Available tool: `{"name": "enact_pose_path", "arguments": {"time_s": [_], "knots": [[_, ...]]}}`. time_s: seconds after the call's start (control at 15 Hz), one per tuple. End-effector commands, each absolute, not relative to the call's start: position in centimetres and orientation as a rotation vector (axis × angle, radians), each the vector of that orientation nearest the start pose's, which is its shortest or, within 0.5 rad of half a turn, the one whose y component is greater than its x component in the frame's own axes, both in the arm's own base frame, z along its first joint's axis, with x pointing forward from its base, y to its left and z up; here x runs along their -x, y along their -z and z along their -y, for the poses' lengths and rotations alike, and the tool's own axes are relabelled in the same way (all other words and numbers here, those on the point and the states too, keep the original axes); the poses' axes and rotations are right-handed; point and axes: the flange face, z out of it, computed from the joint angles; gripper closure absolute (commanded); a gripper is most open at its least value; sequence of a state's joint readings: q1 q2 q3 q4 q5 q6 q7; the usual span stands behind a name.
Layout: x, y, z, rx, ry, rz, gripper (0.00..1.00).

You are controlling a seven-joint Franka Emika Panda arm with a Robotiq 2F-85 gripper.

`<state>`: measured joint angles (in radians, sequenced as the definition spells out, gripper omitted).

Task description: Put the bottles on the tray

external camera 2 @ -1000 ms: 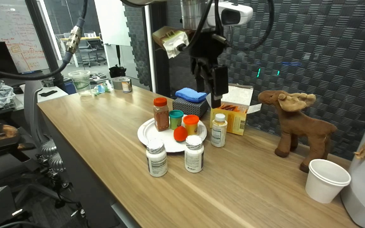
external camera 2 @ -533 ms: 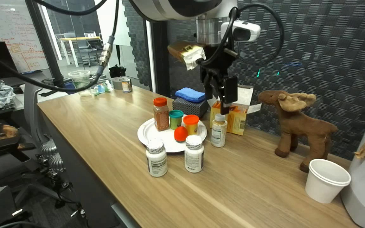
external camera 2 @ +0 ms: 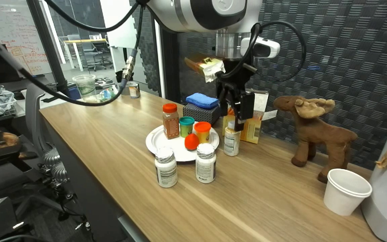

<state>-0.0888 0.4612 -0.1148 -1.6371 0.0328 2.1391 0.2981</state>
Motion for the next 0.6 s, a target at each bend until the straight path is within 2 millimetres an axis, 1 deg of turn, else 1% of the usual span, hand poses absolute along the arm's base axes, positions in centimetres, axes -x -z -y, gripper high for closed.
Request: {"name": "enact_pose_path", "arguments": {"time_s": [0.0,0.47,0.53], "knots": [[-67.76,-36.06,13.04,3.039,0.037,-0.806,0.42],[-67.55,-36.15,13.88,3.048,0.026,-0.843,0.95],[-67.31,-36.19,13.87,3.049,0.022,-0.847,0.92]]}}
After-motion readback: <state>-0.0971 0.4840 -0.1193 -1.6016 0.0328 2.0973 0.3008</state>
